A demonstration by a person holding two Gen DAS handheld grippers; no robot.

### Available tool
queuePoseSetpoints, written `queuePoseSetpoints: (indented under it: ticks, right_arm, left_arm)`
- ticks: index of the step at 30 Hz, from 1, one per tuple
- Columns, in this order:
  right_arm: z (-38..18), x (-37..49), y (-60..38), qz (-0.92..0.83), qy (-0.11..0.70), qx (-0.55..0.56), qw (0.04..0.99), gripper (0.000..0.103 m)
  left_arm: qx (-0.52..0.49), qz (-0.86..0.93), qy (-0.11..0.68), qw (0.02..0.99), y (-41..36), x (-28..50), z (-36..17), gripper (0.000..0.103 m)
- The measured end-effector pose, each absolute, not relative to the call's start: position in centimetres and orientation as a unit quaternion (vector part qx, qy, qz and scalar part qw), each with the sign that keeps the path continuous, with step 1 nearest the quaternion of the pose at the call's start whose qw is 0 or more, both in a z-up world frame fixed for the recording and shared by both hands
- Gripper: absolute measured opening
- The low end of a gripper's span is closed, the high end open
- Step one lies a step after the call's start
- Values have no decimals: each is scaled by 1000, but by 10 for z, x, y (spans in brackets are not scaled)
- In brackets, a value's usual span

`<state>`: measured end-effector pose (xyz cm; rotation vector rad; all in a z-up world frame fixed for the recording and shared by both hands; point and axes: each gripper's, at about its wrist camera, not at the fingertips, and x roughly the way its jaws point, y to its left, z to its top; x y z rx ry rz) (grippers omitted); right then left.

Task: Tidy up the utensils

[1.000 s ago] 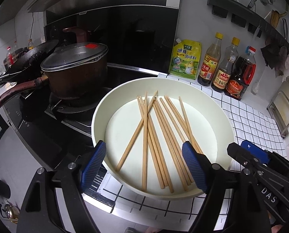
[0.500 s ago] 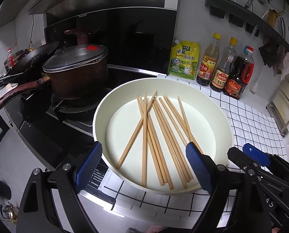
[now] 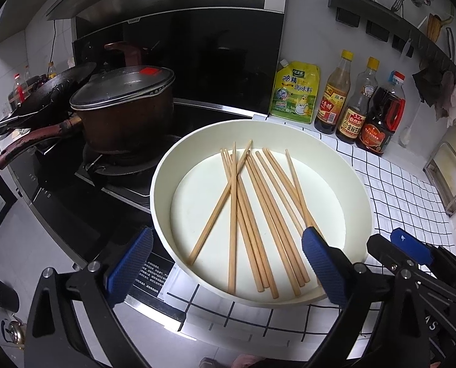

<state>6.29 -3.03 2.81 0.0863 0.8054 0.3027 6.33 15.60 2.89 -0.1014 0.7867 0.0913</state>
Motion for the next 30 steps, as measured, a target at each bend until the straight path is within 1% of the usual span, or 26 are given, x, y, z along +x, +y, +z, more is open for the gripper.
queuePoseSetpoints:
  ticks: [30]
  right_arm:
    - [34, 58, -28, 144, 385, 31, 911, 46]
  left_arm:
    - [-33, 61, 384, 921, 152, 61, 31, 96]
